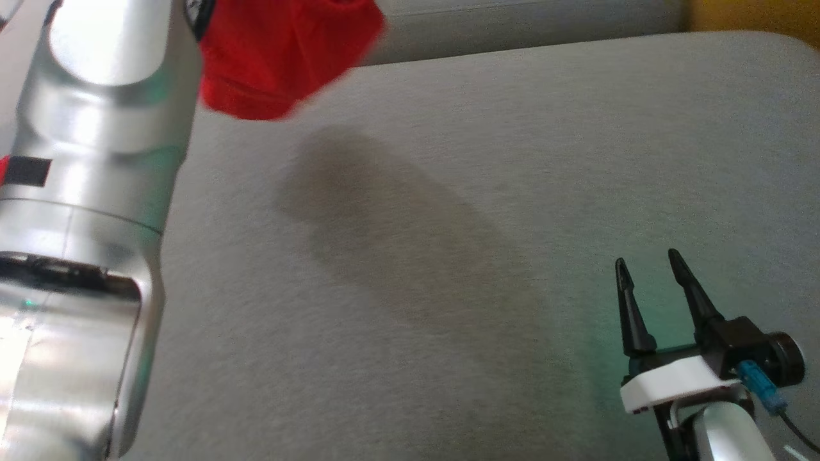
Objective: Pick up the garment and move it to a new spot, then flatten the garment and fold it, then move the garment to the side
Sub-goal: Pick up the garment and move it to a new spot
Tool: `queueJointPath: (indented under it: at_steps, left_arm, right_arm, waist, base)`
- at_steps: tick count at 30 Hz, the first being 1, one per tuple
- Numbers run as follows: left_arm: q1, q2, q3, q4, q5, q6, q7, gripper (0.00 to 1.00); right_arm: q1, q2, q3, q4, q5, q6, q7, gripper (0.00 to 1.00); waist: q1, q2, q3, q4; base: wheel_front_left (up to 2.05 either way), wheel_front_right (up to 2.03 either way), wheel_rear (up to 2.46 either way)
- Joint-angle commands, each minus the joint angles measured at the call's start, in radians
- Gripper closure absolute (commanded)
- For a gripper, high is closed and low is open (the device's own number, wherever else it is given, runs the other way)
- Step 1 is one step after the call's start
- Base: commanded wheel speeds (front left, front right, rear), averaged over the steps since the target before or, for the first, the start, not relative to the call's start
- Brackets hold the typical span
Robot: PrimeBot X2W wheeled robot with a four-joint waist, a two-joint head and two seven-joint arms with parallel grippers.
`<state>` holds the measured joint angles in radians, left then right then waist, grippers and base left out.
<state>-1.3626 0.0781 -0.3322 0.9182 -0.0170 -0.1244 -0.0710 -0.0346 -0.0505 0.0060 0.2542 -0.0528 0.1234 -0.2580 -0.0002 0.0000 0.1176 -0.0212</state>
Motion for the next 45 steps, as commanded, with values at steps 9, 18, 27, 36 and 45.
queueJointPath:
  at_steps: [9,18,27,36,45]
  left_arm:
    - [-0.008,-0.016,-0.081,-0.088,-0.101,-0.006,0.059,1.0]
    - [0.394,-0.019,-0.087,0.013,-0.19,0.028,-0.056,1.0]
    - [0.715,-0.024,-0.037,-0.001,-0.258,0.123,-0.189,0.0]
    - [1.121,-0.027,0.039,-0.437,-0.236,0.246,-0.19,0.0]
    - [1.401,-0.028,0.08,-0.797,-0.139,0.329,-0.191,0.0]
  right_arm:
    - [-0.047,0.0,0.063,-0.058,0.08,0.007,-0.004,0.0]
    - [-0.086,0.0,0.133,-0.072,0.133,0.007,-0.004,0.0]
    - [-0.059,0.0,0.129,-0.039,0.136,0.007,-0.004,0.0]
    - [0.014,0.0,0.081,-0.012,0.128,0.007,-0.004,0.0]
    - [0.094,0.0,0.035,-0.067,0.103,0.007,-0.004,0.0]
  waist:
    - [0.0002,0.0,0.003,-0.275]
    - [0.0002,0.0,0.083,-0.28]
    - [0.0002,0.0,0.05,-0.152]
    - [0.0002,0.0,-0.101,0.006]
    - [0.0002,0.0,-0.168,0.075]
  base:
    - [0.0,0.0,0.0]
    - [0.0,0.0,0.0]
    - [0.0,0.0,0.0]
    - [0.0,0.0,0.0]
    - [0.0,0.0,0.0]
